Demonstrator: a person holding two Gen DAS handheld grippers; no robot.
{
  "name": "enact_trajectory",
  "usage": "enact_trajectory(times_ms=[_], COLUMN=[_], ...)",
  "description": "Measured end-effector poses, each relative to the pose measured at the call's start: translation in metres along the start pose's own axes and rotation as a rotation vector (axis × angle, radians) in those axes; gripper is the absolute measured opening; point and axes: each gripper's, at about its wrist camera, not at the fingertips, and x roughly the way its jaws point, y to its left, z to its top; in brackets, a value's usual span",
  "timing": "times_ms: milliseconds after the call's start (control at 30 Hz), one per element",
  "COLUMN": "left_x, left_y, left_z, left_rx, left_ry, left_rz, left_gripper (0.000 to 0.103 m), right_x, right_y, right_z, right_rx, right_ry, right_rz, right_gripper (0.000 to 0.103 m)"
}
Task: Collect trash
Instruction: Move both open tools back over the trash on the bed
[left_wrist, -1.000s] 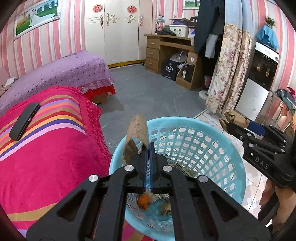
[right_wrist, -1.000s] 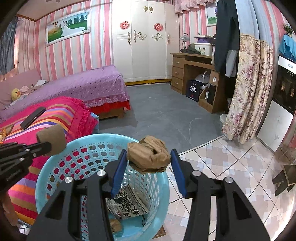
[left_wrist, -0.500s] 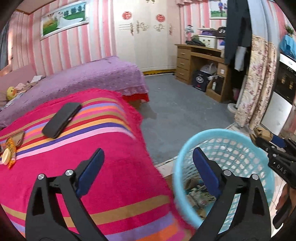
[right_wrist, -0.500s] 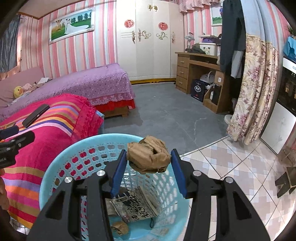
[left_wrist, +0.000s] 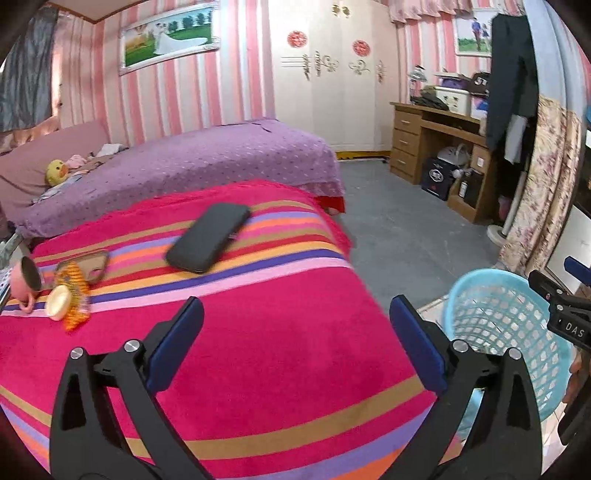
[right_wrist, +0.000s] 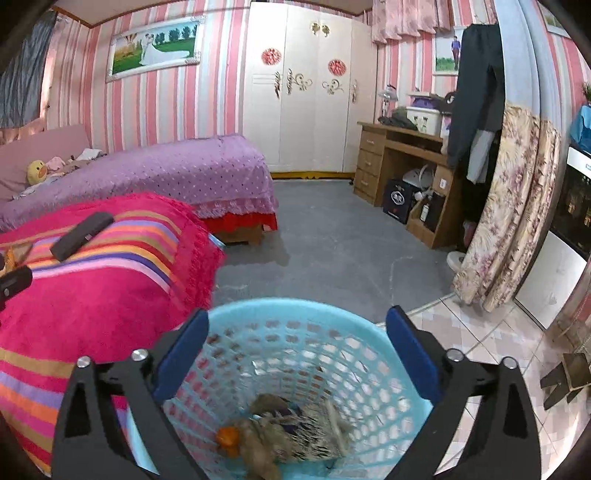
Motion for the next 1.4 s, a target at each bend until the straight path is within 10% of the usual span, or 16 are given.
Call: enact_trajectory(times_ms=[767,1400], left_x=[0.002,0.051], left_y=[0.233,0.309], left_z=[-0.015,-0.044], left_rx=[-0.134,-0.217], left_ry=[0.051,0.21], left_rz=[0.295,0.346], left_gripper=[0.097,0.097], right_x=[0.017,0.049], right_y=[0.227,0.272], right_z=[0.025,0.018], right_rx=[-0.084,-0.088], right_ry=[0.001,0.086], right_rz=[0.261,0.244], right_gripper=[0.098,0.098])
